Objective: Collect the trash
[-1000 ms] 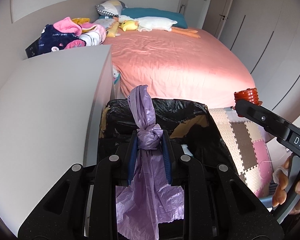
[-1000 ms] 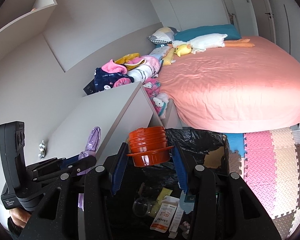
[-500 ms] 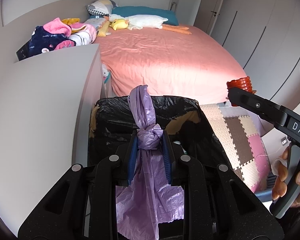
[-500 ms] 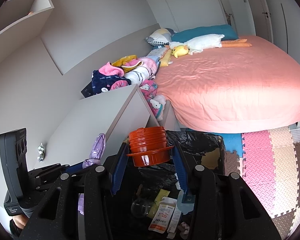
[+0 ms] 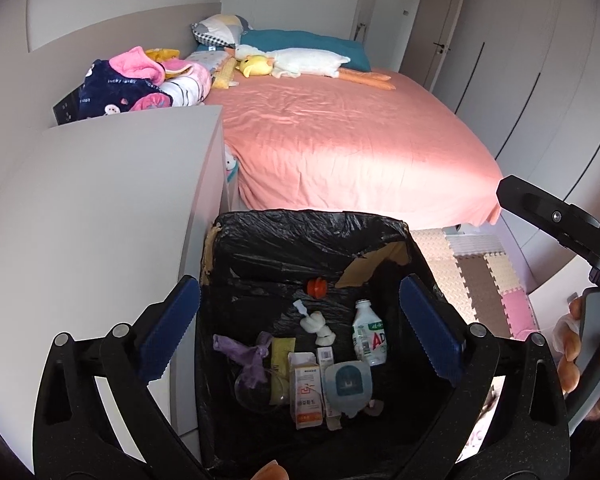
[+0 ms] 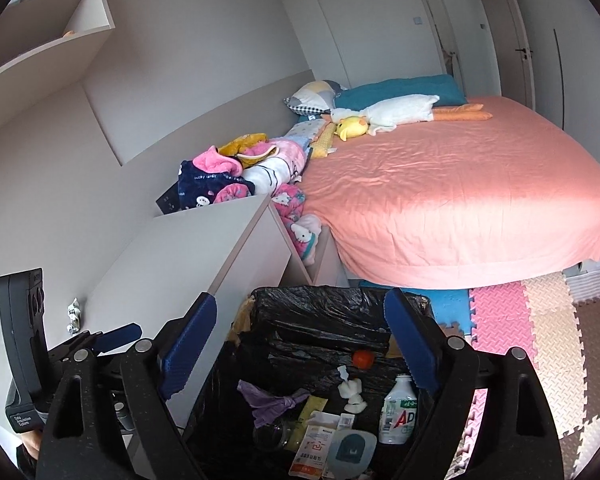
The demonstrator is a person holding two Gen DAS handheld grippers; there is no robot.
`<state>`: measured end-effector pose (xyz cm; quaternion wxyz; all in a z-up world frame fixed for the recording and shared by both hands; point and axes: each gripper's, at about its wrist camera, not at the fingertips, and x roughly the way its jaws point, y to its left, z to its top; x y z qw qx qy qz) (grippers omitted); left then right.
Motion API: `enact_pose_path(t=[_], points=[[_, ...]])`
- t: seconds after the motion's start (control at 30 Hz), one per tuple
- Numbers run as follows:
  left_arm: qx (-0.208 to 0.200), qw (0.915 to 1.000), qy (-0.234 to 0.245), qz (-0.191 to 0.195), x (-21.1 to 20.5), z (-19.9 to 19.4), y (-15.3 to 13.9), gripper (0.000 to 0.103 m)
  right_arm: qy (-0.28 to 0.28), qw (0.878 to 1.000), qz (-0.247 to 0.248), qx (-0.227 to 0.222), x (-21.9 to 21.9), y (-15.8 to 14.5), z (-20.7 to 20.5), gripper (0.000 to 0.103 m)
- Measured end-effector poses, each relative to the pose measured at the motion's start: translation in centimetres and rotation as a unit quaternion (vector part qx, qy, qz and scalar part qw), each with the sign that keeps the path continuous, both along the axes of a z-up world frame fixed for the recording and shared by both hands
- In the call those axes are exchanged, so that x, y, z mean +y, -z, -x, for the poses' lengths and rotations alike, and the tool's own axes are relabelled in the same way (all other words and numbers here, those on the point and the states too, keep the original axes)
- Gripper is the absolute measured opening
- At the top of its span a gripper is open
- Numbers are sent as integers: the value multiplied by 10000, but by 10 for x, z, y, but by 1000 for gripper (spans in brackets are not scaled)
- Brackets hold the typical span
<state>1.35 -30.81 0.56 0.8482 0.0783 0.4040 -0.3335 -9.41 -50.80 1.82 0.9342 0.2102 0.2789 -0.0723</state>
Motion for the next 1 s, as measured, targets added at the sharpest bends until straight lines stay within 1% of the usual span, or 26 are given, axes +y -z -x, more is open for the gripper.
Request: enact_pose_path(t=[0.23, 0.37, 0.67, 1.0], points=[[-22, 10000, -29, 8, 4, 1, -2, 97, -40, 10000, -59, 4, 2, 1, 0, 86], [-10, 10000, -39, -51, 5, 1, 0, 97, -51, 10000, -81, 8, 3, 2, 0, 86], [43, 10000, -13, -69, 5, 1, 1, 97, -44, 10000, -31, 46, 6, 5, -1, 86], [-72, 9999, 60, -144, 3, 5, 0, 97, -52, 10000, -36, 41, 7, 6, -2, 86]])
